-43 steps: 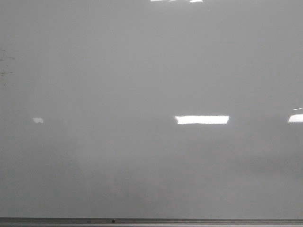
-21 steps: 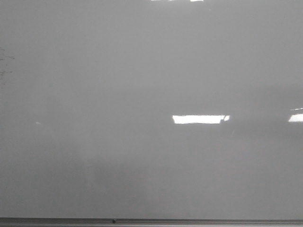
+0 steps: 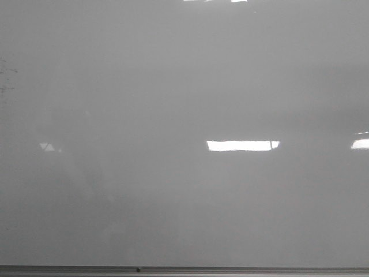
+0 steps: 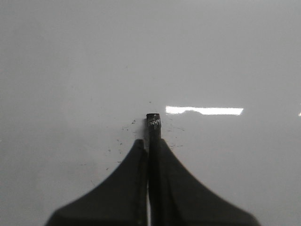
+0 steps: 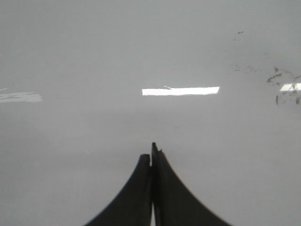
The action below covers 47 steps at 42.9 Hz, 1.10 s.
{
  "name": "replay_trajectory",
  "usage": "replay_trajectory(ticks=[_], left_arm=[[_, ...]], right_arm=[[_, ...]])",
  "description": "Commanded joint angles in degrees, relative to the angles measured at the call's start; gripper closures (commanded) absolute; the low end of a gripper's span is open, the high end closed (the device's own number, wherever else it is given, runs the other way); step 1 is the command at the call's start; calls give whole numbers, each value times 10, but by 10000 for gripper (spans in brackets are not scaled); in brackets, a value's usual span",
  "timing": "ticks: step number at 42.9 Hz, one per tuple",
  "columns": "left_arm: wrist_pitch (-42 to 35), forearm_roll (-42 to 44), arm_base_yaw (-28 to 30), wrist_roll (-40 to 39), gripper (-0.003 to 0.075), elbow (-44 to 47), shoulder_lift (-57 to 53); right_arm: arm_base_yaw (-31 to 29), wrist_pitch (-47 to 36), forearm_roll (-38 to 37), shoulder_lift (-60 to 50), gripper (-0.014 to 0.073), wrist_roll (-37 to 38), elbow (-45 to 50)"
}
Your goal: Write number 9 on whiteboard
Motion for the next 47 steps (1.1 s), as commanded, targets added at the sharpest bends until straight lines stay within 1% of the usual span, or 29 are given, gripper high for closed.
replay_trajectory(ticks=[1, 4, 5, 7, 10, 13, 18, 22, 30, 34, 41, 47], left_arm=[[-42, -6, 1, -1, 538, -20, 9], [-43, -6, 1, -1, 384, -20, 9], [-43, -6, 1, -1, 334, -20, 9], [-43, -7, 1, -1, 241, -20, 9], [-40, -9, 1, -1, 175, -20, 9], [-39, -9, 1, -1, 161, -20, 12], [-36, -33, -4, -1, 162, -21, 57], [-36, -60, -22, -1, 162, -28, 131], [-39, -72, -70, -1, 164, -61, 285], [-58, -72, -83, -1, 164, -79, 352], [-134, -74, -49, -2, 164, -100, 468], [-166, -71, -34, -2, 164, -120, 536]], right_arm=[[-4, -40, -5, 10, 512, -1, -20], [-4, -41, -5, 10, 375, -1, -20], [-4, -41, -5, 10, 305, -1, -20], [-4, -41, -5, 10, 205, -1, -20], [-4, -41, -5, 10, 89, -1, -20], [-4, -41, -5, 10, 27, -1, -20], [-4, -41, -5, 10, 15, -1, -20], [-4, -41, -5, 10, 15, -1, -20], [-4, -41, -5, 10, 15, -1, -20], [-4, -41, -5, 10, 15, -1, -20], [-4, -41, -5, 10, 15, -1, -20], [-4, -44, -5, 10, 15, -1, -20]])
